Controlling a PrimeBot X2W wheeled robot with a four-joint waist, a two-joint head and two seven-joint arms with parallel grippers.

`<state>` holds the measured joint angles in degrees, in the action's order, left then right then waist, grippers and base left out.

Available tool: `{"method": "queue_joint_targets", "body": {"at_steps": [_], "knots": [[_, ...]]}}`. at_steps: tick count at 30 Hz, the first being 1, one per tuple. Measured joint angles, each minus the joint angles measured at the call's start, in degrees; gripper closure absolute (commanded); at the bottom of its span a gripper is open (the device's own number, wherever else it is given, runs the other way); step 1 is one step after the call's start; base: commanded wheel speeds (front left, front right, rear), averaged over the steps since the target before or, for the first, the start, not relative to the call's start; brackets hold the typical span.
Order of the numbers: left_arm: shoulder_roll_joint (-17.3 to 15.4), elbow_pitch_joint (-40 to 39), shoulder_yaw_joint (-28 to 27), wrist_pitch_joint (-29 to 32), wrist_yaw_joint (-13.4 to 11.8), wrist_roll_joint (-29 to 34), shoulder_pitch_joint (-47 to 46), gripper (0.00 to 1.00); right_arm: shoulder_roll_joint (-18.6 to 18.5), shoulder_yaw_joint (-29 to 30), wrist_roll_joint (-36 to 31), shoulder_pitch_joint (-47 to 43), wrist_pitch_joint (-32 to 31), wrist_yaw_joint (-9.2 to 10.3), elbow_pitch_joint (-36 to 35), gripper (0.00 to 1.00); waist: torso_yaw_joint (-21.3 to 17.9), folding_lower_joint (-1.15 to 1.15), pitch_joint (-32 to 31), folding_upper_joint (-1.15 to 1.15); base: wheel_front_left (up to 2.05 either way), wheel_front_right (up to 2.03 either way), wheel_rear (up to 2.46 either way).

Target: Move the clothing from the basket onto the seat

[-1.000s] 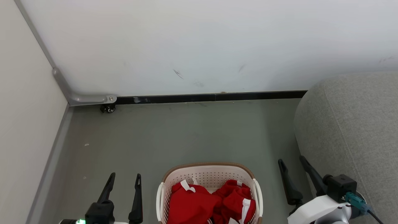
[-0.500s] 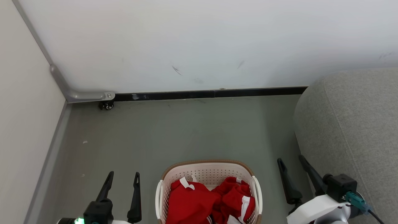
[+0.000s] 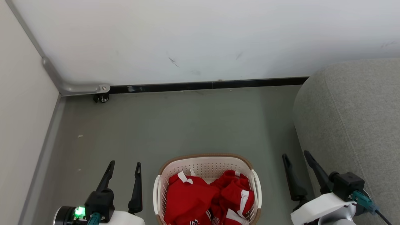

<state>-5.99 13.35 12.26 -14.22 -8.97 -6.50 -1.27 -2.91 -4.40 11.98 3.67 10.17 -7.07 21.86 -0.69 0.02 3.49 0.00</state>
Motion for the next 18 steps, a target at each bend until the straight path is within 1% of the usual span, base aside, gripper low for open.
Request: {"method": "queue_joint_targets", "body": {"at_steps": [1, 5, 9, 15, 18], "knots": [[-0.09, 0.10, 0.10, 0.00, 0.43, 0.26, -0.28, 0.00, 0.00, 0.10, -0.04, 0.01, 0.00, 0.00, -0.19, 0.00, -0.08, 0.00, 0.25, 0.00, 0.00, 0.00, 0.00], [-0.26, 0.82, 0.64, 0.00, 0.55, 0.46, -1.29, 0.00, 0.02, 0.58, -1.03, 0.46, 0.53, 0.00, -1.23, 0.00, -0.46, 0.00, 1.38, 0.00, 0.00, 0.00, 0.00], [-0.45, 2.24, 1.00, 0.00, 1.42, 0.79, -2.74, 0.00, 0.03, 1.20, -1.64, 2.05, 0.59, 0.00, -2.12, 0.00, -0.87, 0.00, 2.72, 0.00, 0.00, 0.00, 0.00], [-0.44, 3.80, 1.53, 0.00, 1.68, 1.04, -4.88, 0.00, 0.04, 2.12, -2.02, 3.36, 1.02, 0.00, -3.67, 0.00, -1.65, 0.00, 5.09, 0.00, 0.00, 0.00, 0.00], [-0.55, 5.12, 2.25, 0.00, 2.41, 1.79, -6.06, 0.00, 0.04, 2.54, -2.19, 4.15, 1.20, 0.00, -4.48, 0.00, -2.13, 0.00, 6.43, 0.00, 0.00, 0.00, 0.00]]}}
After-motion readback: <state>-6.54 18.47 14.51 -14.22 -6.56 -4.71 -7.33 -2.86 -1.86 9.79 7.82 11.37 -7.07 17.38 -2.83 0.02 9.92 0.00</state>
